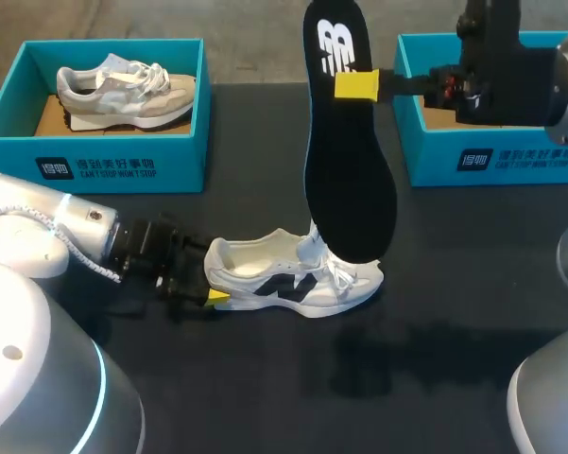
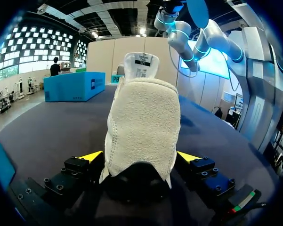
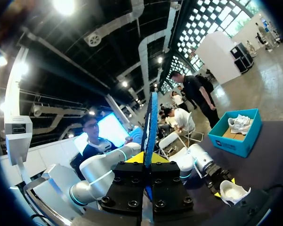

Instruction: Take the shoe out of the shoebox, open the shoe tongue, remove and reinsert the insole, then place the shoe into the shoebox

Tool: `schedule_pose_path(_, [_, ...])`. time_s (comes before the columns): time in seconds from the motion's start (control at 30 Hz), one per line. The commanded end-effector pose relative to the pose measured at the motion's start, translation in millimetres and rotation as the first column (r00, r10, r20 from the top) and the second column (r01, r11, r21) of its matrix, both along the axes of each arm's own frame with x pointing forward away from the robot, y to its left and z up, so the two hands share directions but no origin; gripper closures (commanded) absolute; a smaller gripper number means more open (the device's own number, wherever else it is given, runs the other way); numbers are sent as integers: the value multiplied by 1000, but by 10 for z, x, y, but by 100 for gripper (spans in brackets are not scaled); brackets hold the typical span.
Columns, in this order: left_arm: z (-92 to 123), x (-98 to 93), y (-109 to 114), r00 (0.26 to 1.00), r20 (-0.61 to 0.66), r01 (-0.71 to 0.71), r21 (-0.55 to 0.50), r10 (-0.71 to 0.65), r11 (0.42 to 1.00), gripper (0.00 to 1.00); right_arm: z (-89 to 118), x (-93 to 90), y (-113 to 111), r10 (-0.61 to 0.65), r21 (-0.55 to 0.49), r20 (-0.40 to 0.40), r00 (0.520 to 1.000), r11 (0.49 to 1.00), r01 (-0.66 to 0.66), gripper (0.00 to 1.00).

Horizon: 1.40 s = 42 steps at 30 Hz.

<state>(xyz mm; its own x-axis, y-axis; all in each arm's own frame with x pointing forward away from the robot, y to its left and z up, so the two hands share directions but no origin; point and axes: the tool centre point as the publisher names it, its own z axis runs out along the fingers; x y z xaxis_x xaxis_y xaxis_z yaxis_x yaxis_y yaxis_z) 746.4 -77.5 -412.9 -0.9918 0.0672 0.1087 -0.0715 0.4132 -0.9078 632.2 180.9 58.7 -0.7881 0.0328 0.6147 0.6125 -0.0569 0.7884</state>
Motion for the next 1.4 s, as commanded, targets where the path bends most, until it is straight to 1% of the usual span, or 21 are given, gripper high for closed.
schedule_pose_path(0.03, [123,-34,50,1000,6,-7,86,7,996,0,7,16,39,-1,-5,-3,1000,1000,1,100])
schedule_pose_path(0.2, [198,-27,122,999,-2,-32,159,33,987,0,7,16,39,-1,-5,-3,1000,1000,1,100])
schedule_pose_path(0.4, [278,-44,164,1000,-9,-22,252,25,968,0,7,16,39,-1,-5,-3,1000,1000,1,100])
schedule_pose_path(0.63, [466,14,231,1000,-13,8,385,-3,923,0,7,16,39,-1,-5,-3,1000,1000,1,100])
schedule_pose_path(0.83, [579,44,247,1000,-22,21,461,-11,887,0,7,16,39,-1,-5,-3,1000,1000,1,100])
schedule_pose_path(1.4, [579,44,247,1000,-22,21,461,-11,887,0,7,16,39,-1,-5,-3,1000,1000,1,100])
